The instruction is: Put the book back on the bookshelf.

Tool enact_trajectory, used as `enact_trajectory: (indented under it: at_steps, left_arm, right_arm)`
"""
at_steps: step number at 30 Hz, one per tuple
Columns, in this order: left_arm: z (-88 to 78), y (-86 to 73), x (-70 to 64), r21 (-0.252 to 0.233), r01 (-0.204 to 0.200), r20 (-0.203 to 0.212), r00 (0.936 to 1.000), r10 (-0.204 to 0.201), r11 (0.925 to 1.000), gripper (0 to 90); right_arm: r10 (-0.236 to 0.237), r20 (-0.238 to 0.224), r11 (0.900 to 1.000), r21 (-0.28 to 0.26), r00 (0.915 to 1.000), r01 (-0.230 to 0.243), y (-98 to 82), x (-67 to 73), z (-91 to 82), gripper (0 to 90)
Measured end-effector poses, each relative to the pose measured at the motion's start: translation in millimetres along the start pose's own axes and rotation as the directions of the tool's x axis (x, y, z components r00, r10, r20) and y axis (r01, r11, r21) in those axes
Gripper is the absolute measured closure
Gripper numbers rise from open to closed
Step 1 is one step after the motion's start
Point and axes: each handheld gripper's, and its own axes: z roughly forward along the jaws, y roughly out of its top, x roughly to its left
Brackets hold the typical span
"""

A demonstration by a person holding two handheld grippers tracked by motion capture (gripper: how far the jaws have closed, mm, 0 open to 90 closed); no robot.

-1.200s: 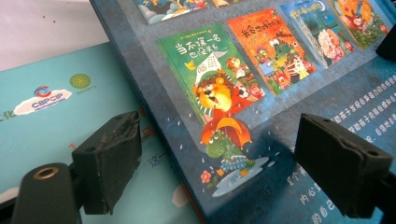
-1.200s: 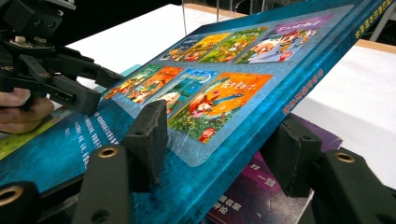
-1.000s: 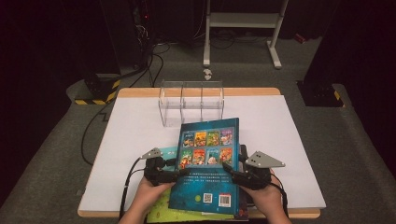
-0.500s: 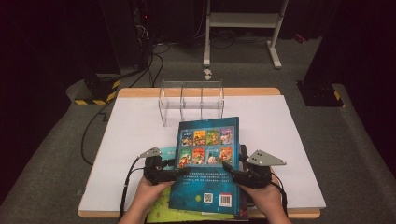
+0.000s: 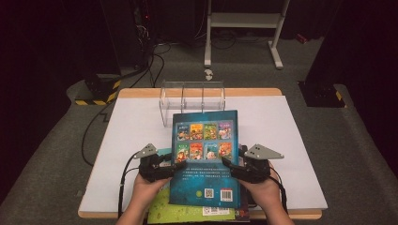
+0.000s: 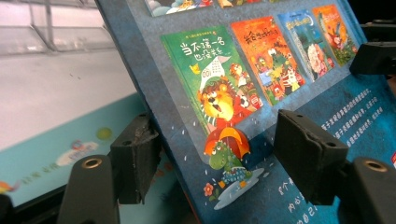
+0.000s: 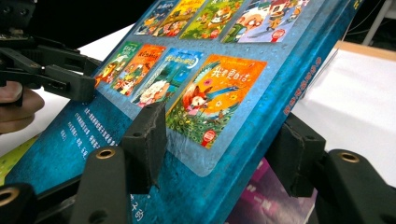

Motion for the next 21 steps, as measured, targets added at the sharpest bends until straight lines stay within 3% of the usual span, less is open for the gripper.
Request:
enact_trajectory:
  at_steps: [9,21]
  left_arm:
    - [-7.1,17.7,1.5,-0.068,-0.036,-0.039,0.9987,0.033,0.9971,39.5]
    - [-10.3,35.4,8.9,-0.165,-0.076,-0.071,0.9953,0.065,0.9833,45.3]
  right_arm:
    - [-0.02,0.048,0.999,-0.031,0.9987,0.022,25.0,1.3,3.9,43.7]
    - [-0.053,0.115,0.995,-0.081,0.992,0.062,48.4,5.9,6.4,47.0]
